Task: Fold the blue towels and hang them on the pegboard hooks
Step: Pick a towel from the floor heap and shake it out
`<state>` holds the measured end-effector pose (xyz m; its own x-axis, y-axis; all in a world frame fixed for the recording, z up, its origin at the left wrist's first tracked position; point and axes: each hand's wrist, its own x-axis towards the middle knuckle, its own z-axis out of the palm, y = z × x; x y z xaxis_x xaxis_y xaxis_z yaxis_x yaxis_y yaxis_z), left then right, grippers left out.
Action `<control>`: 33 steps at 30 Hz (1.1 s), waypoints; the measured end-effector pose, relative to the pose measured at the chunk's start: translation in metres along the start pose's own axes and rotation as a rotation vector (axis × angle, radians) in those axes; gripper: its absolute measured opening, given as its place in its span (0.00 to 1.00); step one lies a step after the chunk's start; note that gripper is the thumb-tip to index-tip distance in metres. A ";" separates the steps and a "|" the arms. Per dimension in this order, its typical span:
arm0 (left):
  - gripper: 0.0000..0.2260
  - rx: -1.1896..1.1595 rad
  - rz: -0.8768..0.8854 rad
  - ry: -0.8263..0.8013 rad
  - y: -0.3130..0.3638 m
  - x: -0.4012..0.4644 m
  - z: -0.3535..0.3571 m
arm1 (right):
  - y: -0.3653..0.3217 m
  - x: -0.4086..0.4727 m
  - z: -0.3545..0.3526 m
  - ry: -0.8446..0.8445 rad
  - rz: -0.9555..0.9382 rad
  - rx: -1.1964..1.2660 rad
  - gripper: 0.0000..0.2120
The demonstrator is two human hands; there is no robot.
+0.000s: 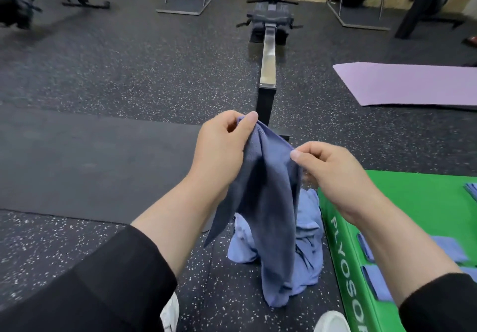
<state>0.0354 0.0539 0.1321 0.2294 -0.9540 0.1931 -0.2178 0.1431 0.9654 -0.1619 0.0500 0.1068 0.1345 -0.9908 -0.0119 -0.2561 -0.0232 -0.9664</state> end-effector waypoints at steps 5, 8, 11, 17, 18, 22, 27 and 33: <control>0.20 0.168 0.002 -0.049 -0.005 0.008 0.006 | -0.010 0.008 0.005 0.023 -0.109 -0.077 0.07; 0.12 0.281 0.020 -0.122 -0.006 0.006 0.012 | -0.015 0.011 0.008 0.024 -0.129 -0.089 0.07; 0.11 0.385 0.006 -0.274 -0.005 0.001 0.018 | -0.016 0.012 0.010 -0.020 -0.091 -0.062 0.08; 0.22 0.465 0.015 -0.386 -0.002 -0.002 0.020 | -0.015 0.014 0.005 0.062 0.035 0.065 0.05; 0.22 0.461 0.017 -0.389 0.000 -0.003 0.021 | -0.015 0.014 0.003 0.073 0.042 0.058 0.05; 0.22 0.437 0.006 -0.427 0.004 -0.009 0.023 | -0.013 0.011 0.001 0.112 0.062 0.037 0.06; 0.17 0.474 0.018 -0.386 0.002 -0.009 0.023 | -0.012 0.009 -0.001 0.070 0.037 0.057 0.07; 0.16 0.209 0.003 0.013 0.007 0.003 0.013 | -0.007 0.006 -0.003 -0.107 0.045 -0.078 0.07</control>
<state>0.0225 0.0491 0.1370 0.2408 -0.9498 0.1995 -0.4102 0.0867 0.9079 -0.1618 0.0439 0.1142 0.2213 -0.9714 -0.0857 -0.3368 0.0063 -0.9416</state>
